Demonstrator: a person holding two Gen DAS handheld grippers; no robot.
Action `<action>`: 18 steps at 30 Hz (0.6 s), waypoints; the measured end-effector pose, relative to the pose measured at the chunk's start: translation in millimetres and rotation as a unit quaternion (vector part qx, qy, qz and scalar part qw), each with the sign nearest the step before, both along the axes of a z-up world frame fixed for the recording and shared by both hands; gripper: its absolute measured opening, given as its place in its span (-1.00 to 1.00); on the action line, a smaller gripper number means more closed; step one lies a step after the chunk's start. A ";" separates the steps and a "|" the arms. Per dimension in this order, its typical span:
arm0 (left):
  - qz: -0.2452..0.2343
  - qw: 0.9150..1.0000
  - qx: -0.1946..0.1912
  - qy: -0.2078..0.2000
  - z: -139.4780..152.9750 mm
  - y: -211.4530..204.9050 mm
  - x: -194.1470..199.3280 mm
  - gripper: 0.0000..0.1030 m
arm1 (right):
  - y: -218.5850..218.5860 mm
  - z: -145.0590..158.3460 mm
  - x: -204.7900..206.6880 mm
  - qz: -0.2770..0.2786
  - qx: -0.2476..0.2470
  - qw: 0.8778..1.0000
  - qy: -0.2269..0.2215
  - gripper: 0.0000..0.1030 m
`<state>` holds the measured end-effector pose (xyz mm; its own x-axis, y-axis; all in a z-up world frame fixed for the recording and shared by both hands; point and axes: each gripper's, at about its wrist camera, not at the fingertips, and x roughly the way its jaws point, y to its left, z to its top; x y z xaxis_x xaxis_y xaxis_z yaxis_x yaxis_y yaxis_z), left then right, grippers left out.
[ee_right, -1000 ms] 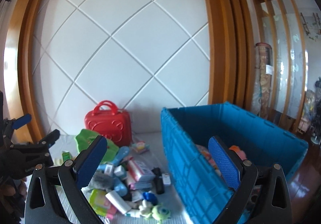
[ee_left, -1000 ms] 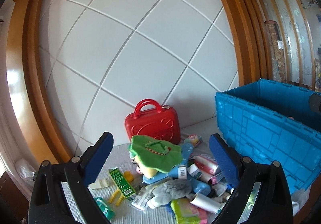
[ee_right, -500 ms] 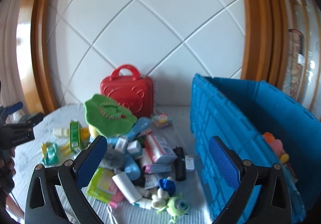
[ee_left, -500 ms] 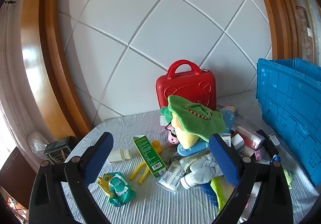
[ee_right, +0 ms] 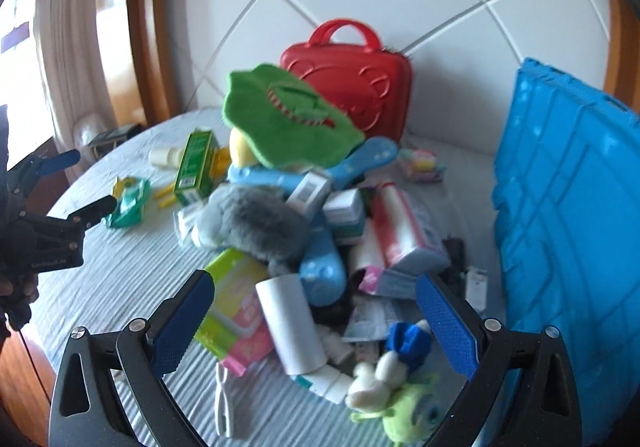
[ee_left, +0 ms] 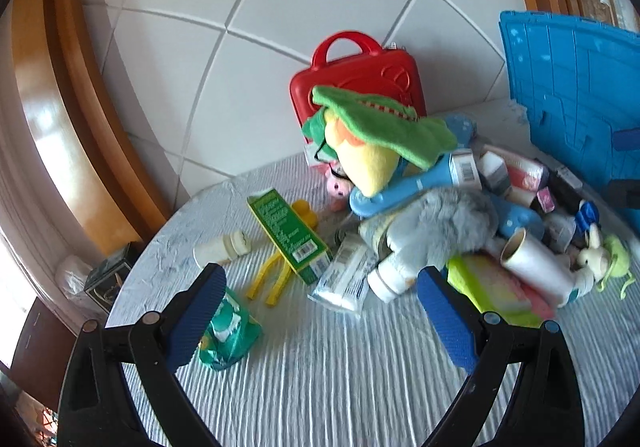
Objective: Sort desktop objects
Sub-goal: 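Lower the left gripper onto the white medicine box and grasp it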
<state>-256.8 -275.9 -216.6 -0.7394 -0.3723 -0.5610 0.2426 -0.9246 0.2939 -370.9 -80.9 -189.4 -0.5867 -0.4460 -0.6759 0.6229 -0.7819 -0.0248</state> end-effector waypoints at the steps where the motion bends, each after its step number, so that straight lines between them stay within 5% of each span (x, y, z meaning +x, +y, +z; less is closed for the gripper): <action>1: 0.000 1.000 0.005 -0.007 -6.6 -3.5 4.1 0.90 | -4.8 -6.1 0.3 0.010 0.008 1.000 -0.002 0.98; 9: -0.017 0.996 0.057 -0.059 -54.0 -5.9 62.6 0.90 | -23.4 -29.2 3.7 0.038 0.017 0.999 -0.021 0.98; 18: -0.080 0.989 0.056 -0.115 -93.8 28.3 108.0 0.90 | -43.0 -57.9 5.0 0.080 0.040 0.995 -0.050 0.90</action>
